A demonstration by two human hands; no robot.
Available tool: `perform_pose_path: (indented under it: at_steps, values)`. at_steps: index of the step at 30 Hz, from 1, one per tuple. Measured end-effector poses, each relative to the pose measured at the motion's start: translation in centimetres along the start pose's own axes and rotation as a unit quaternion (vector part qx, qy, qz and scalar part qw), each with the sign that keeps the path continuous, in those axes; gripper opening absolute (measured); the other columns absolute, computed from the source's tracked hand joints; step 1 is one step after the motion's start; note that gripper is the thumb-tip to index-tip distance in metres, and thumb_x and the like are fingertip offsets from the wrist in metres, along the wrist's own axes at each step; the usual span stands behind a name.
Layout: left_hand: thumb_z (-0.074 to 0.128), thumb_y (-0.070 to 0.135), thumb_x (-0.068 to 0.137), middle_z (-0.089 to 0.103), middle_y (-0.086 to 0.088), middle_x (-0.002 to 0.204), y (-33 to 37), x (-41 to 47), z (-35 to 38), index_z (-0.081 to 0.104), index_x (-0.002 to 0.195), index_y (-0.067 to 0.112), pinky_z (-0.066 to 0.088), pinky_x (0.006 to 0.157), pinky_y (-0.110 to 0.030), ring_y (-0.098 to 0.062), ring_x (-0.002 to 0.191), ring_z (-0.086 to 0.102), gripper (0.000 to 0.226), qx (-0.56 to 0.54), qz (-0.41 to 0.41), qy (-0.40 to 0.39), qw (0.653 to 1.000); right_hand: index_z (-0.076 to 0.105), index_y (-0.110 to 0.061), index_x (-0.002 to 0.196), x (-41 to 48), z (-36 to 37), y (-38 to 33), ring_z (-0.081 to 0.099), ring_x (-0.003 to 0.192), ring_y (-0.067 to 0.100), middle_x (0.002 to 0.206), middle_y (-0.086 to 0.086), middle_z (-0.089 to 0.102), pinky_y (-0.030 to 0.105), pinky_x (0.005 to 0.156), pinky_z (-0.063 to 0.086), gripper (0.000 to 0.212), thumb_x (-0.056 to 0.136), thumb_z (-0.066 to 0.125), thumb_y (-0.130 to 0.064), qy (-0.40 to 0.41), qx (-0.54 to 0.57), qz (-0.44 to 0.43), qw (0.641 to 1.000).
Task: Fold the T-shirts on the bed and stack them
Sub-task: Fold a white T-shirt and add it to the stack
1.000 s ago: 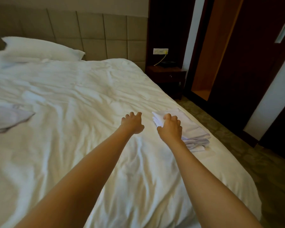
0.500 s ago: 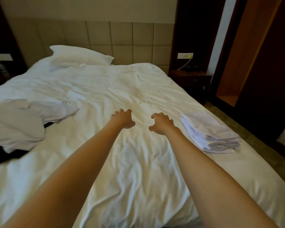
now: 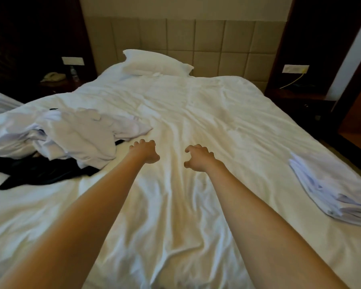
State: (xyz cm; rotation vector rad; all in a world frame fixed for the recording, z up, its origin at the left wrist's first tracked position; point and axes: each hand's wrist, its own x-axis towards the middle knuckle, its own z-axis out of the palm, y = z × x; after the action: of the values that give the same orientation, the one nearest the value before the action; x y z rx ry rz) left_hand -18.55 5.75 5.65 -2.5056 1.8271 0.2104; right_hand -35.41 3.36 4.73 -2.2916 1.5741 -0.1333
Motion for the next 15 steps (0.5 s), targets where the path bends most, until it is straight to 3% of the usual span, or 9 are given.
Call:
perform_pose_path:
  at_steps: [9, 15]
  values:
    - [0.048, 0.028, 0.093, 0.030, -0.019, 0.143, -10.9, 1.6, 2.2, 0.031, 0.142, 0.012, 0.028, 0.107, -0.046, -0.038, 0.131, 0.030, 0.054, -0.002, -0.096, -0.016, 0.995, 0.035, -0.018, 0.141, 4.2, 5.2, -6.6, 0.030, 0.131, 0.026, 0.143, 0.007, 0.033, 0.034, 0.105, 0.025, 0.053, 0.091, 0.053, -0.024, -0.053, -0.011, -0.061, 0.997]
    - [0.042, 0.023, 0.097, 0.028, -0.019, 0.146, -15.9, 3.3, 4.5, 0.028, 0.141, 0.010, 0.030, 0.103, -0.044, -0.040, 0.133, 0.029, 0.048, 0.030, -0.136, 0.040, 0.990, 0.036, -0.018, 0.139, 6.7, 8.4, -8.9, 0.031, 0.131, 0.025, 0.143, 0.007, 0.033, 0.034, 0.104, 0.025, 0.052, 0.091, 0.053, -0.024, -0.079, -0.016, -0.091, 0.993]
